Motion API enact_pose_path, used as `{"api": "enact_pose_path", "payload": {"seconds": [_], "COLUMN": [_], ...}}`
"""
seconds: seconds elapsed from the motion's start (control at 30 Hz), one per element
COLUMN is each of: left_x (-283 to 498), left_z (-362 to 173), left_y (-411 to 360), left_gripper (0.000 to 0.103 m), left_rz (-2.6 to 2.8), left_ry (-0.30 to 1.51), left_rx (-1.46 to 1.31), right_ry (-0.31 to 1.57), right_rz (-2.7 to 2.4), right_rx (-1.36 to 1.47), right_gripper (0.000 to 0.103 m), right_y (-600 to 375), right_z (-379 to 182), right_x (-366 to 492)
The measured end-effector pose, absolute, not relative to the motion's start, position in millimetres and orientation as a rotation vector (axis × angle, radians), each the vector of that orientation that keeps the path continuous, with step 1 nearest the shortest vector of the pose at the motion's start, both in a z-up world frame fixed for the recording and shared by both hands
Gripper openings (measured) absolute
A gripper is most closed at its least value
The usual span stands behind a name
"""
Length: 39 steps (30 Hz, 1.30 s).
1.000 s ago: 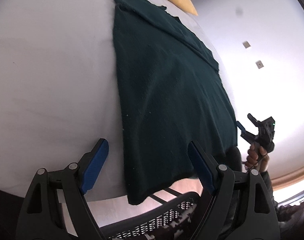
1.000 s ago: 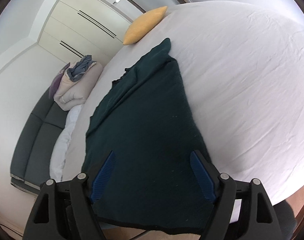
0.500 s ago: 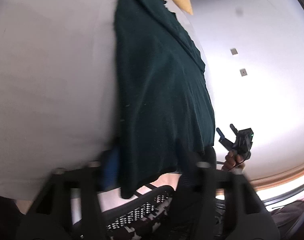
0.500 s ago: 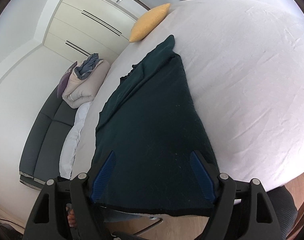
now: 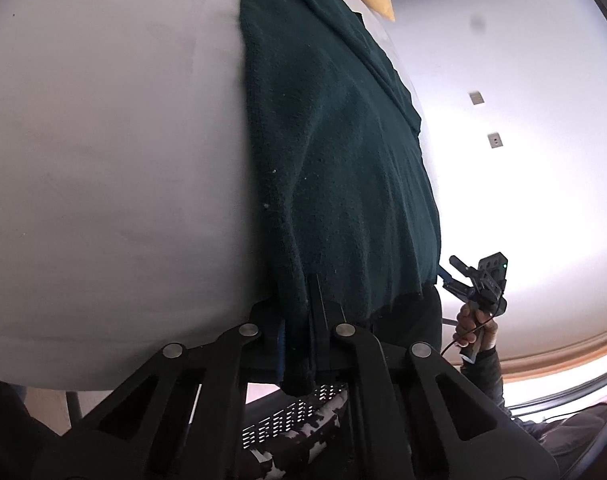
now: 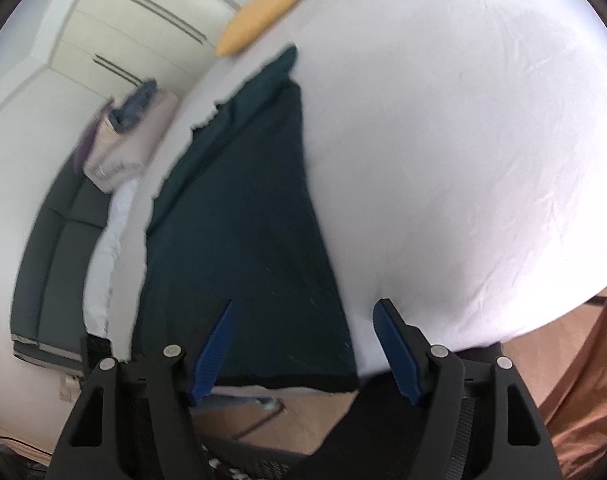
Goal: Fold small clothes
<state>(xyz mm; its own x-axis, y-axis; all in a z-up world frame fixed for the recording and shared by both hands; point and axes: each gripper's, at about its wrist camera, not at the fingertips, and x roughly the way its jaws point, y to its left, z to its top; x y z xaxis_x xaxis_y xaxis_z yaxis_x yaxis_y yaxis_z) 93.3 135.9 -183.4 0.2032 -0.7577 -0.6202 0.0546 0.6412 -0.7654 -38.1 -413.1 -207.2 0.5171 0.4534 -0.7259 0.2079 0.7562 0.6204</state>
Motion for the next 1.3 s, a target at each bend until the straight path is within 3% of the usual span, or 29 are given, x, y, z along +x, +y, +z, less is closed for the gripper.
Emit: {"api": "enact_pose_path", "payload": {"seconds": [0.13,0.5,0.6,0.67,1.07,1.3], "left_x": [94.3,90.6,89.6,89.3,87.1,93.2], "left_z": [-181.1,-184.6,-183.7,-182.0,-145.6,-120.9], "left_y": [131.0,133.9,134.5,135.6,141.0,143.8], "left_gripper": [0.006,0.006,0.005,0.005,0.004,0.004], "left_rz": [-0.631,-0.642,-0.645,-0.649,-0.713,-0.761], "left_ry": [1.24,1.228,1.223,1.219,1.074,0.987], "left_rx": [-0.684,-0.693,-0.694,-0.693,-0.798,-0.865], "right_ry": [1.081,1.162,1.153,1.141,0.879,0.841], "right_rz": [0.167,0.271,0.267,0.273,0.402,0.437], "right_rx": [0.727,0.771,0.789,0.783,0.904,0.935], "right_gripper": [0.07,0.047,0.017,0.01,0.008,0.008], "right_y": [-412.4,-410.0,-411.6,-410.5,-418.0,-409.7], "right_z": [-211.1,-222.4,-222.3,-219.1,-176.9,-172.5], "right_x": [-33.1,-29.3,-30.7,-33.8,-41.1,-30.3]}}
